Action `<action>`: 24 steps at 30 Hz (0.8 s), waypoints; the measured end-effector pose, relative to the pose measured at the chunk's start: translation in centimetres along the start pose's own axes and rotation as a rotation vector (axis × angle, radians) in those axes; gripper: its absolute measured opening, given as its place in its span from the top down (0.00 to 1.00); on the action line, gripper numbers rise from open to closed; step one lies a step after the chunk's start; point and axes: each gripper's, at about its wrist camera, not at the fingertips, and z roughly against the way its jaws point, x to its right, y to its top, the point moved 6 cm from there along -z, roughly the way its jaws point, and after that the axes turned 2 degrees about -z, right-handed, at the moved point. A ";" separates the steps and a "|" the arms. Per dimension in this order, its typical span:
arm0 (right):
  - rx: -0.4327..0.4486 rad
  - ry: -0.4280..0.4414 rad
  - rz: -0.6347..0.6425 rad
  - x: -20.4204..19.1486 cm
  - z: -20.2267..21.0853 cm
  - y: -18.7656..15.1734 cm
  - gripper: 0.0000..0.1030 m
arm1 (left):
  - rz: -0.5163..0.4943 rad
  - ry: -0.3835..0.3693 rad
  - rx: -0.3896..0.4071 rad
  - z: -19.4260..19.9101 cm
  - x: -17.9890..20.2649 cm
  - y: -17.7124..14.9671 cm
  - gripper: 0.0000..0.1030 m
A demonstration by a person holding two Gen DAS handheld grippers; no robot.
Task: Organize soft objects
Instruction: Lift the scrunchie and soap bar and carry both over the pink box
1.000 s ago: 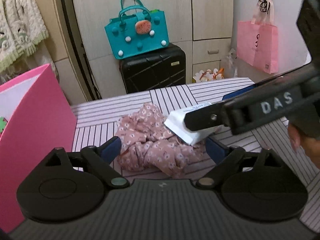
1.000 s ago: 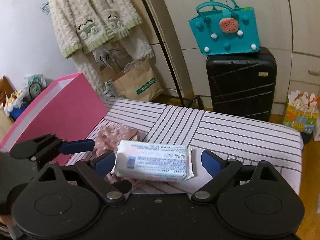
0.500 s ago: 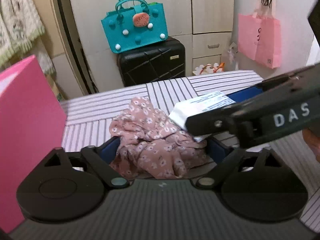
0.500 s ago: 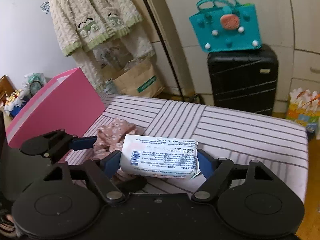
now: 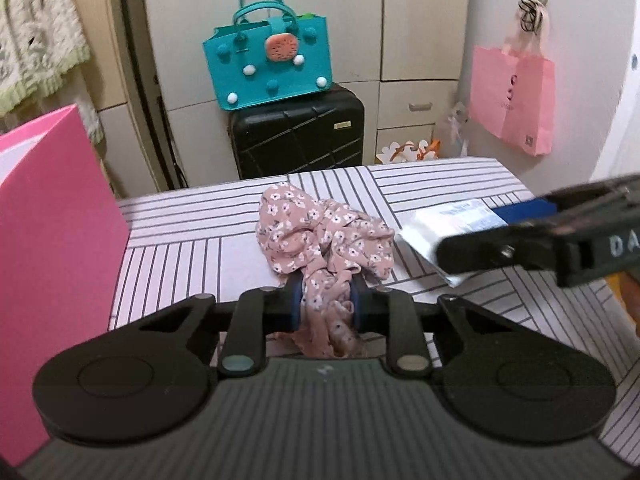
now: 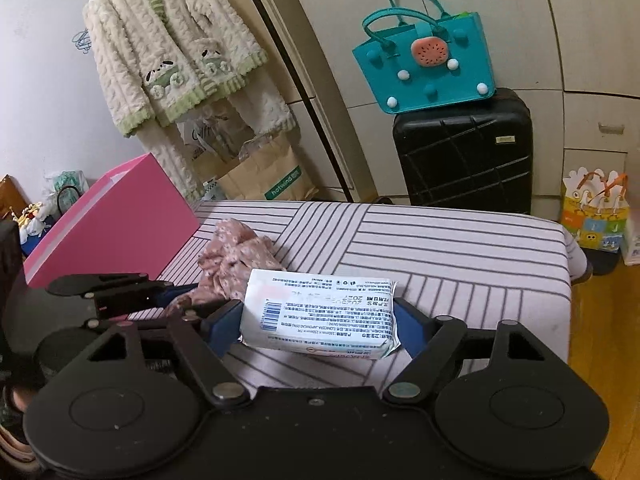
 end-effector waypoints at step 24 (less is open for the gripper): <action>-0.025 -0.072 0.082 -5.8 5.5 -4.6 0.19 | 0.044 -0.035 0.018 9.2 -0.9 -3.2 0.80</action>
